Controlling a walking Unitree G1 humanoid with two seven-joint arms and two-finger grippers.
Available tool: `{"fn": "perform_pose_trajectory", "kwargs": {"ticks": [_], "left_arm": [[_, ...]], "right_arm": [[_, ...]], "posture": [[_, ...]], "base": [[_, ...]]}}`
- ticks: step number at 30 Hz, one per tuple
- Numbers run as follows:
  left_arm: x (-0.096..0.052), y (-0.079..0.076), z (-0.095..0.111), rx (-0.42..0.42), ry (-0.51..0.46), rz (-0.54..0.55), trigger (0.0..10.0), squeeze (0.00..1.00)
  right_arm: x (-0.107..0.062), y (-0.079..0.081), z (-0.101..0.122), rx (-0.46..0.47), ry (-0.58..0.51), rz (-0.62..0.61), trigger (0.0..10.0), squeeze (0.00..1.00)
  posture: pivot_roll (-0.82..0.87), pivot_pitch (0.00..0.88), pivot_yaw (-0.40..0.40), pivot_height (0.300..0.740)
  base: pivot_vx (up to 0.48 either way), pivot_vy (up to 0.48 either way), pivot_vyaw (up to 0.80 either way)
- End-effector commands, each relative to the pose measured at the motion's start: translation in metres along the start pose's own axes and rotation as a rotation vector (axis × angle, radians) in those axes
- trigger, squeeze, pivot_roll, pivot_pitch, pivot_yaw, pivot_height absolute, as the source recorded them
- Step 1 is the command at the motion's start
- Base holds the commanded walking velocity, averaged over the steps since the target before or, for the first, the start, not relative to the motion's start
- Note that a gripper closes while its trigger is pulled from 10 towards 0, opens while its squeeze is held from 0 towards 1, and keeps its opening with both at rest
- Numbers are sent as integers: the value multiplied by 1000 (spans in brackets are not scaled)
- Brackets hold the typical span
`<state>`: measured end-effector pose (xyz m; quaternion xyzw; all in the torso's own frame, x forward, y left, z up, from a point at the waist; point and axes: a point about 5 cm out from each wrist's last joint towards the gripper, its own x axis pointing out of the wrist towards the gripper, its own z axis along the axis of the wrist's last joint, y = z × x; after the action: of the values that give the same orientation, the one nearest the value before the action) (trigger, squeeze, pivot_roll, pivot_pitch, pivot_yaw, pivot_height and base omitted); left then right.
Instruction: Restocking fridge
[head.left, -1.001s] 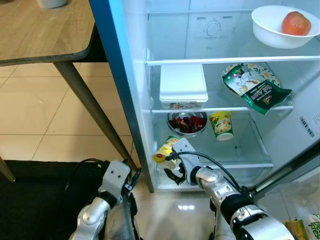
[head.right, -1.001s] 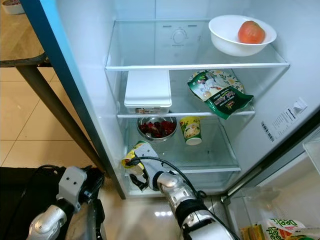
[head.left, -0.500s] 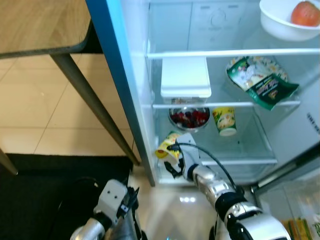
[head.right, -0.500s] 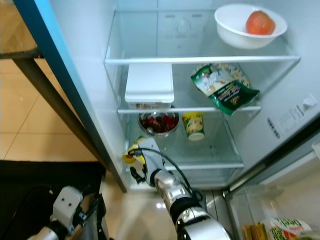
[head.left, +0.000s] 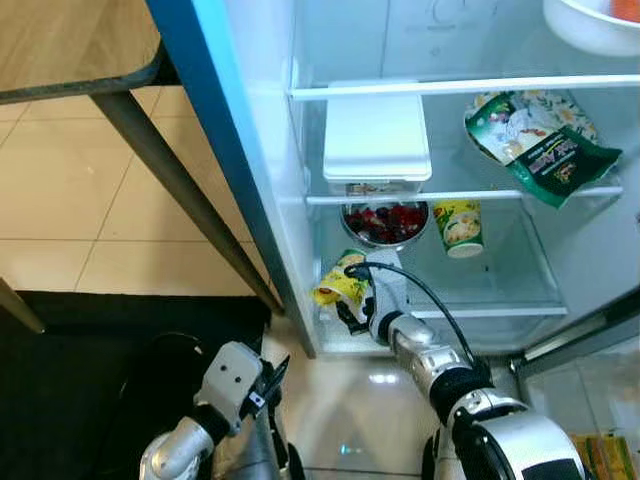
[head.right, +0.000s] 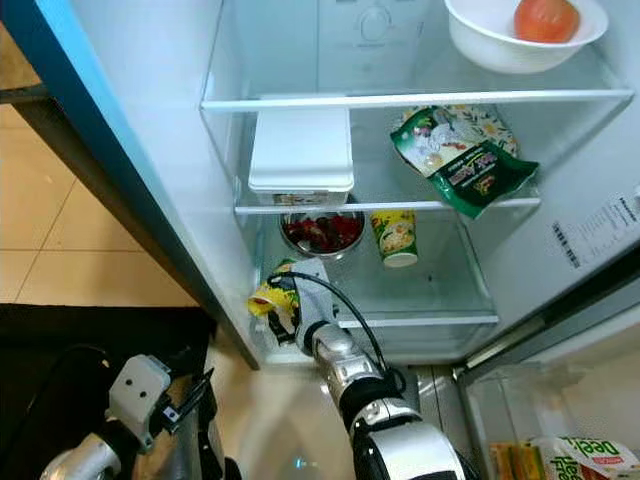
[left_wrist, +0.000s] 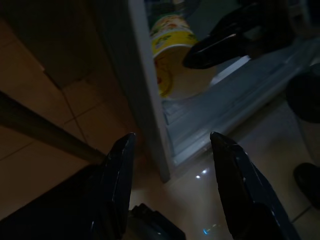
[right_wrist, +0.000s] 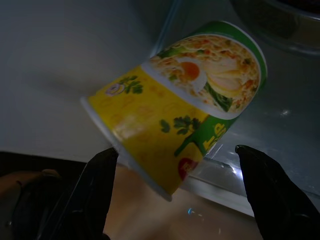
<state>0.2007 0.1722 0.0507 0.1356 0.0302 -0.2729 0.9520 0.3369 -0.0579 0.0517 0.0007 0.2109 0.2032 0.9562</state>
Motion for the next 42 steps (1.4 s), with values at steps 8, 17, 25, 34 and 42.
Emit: {"fn": "perform_pose_trajectory", "kwargs": {"ticks": [8, 17, 25, 34, 42], "left_arm": [[-11, -4, -5, 4, 64, -37, 10000, 0], [-11, -9, -1, 4, 59, -56, 10000, 0], [-12, -10, 1, 2, 59, -62, 10000, 0], [-5, -13, 0, -5, 51, -60, 10000, 0], [8, -17, 1, -10, 34, -72, 10000, 0]], "right_arm": [[-1, 2, -9, -8, 35, -20, 4314, 0], [-2, -6, -11, -20, 34, -87, 78, 0], [-2, -13, -6, -21, 21, -118, 0, 0], [-9, -55, 18, -8, -1, -140, 0, 0], [-29, -109, 36, -152, 74, -169, 0, 0]], "posture": [[193, 349, 47, 427], [197, 348, 47, 427], [202, 355, 46, 427], [166, 339, 32, 427], [116, 306, 18, 427]], "base": [[0, 0, 0], [0, 0, 0], [0, 0, 0], [0, 0, 0], [0, 0, 0]]}}
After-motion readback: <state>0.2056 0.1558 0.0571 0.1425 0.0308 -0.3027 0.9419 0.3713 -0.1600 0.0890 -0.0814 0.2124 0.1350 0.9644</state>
